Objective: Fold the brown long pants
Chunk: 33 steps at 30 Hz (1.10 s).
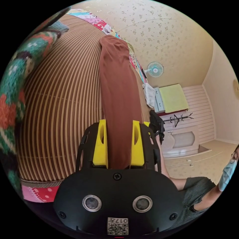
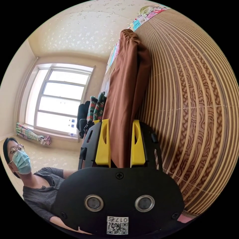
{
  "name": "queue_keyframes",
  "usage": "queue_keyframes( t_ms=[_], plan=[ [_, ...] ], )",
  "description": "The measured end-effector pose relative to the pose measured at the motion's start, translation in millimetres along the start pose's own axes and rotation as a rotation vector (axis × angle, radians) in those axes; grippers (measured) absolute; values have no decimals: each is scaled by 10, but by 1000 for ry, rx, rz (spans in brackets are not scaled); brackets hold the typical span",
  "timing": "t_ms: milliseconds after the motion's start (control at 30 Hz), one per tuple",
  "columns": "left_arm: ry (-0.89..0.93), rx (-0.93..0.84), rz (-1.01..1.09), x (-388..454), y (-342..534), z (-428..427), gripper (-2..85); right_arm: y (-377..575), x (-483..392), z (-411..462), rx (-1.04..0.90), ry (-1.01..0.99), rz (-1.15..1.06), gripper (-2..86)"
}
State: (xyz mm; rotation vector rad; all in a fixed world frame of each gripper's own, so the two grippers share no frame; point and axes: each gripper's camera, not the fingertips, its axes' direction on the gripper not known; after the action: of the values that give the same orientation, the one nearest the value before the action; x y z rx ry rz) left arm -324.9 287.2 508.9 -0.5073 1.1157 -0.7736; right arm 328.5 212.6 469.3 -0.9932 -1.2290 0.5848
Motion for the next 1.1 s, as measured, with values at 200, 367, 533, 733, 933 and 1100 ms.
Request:
queue_keyframes(
  t_ms=[200,367,533,733,933,1100],
  plan=[
    [63,-94,-42,-265,1,-19,91,62,172,2,-94,-10,-10,76],
    [128,-49,80,-264,236,-213,43,407,247,-219,-29,-133,-56,49],
    [294,14,307,21,773,-612,38,1077,-77,-576,14,-260,-230,14],
    [511,138,536,489,1535,-1293,37,2050,-678,-1202,95,-410,-498,6],
    [554,222,824,1318,2109,-1902,35,2884,-1461,-1713,176,-412,-770,8],
    [558,332,987,2044,2409,-2367,36,3286,-2185,-2084,240,-416,-990,10]
  ],
)
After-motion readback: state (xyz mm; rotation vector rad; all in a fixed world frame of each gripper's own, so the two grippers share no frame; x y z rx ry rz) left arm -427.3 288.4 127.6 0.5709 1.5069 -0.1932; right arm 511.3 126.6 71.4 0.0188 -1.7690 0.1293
